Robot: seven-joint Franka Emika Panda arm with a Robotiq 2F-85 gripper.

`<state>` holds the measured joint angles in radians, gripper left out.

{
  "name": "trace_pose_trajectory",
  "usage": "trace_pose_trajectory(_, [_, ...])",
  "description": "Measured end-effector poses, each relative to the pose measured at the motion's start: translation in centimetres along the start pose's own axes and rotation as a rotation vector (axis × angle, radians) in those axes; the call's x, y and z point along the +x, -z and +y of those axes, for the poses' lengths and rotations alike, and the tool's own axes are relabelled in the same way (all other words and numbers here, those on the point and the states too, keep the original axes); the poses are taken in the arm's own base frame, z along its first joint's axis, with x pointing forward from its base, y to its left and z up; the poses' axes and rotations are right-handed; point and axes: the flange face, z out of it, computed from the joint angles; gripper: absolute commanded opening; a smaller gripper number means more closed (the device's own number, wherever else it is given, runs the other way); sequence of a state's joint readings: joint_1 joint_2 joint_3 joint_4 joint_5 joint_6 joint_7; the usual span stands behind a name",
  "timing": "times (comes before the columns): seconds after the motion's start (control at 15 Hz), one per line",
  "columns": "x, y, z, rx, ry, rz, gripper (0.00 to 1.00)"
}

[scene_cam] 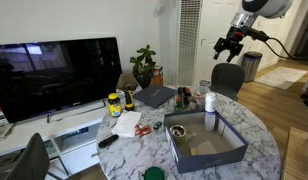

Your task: Put the clear cup in the box

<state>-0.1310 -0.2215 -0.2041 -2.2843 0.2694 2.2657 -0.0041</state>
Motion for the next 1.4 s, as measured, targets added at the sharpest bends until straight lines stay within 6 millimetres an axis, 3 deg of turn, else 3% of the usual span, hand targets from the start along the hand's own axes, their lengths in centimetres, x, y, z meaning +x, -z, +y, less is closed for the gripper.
trace_pose_trajectory(0.13, [1.8,-1.2,0.8,0.04,0.007,-0.012,1.0])
trace_pose_trajectory(0.27, [2.2,-1.6,0.2,0.02,0.027,-0.016,1.0])
trace_pose_trajectory(0.47, [2.7,-3.4,-2.7,-0.04,-0.045,0.124,1.0])
trace_pose_trajectory(0.6, [3.9,-6.6,-4.0,-0.06,-0.133,0.183,1.0])
trace_pose_trajectory(0.87, [6.8,-12.3,-2.2,-0.177,-0.292,0.231,1.0])
trace_pose_trajectory(1.13, [8.2,-12.2,1.4,-0.381,-0.342,0.157,1.0])
trace_pose_trajectory(1.4, [6.8,-13.5,0.0,-0.439,-0.274,0.017,1.0])
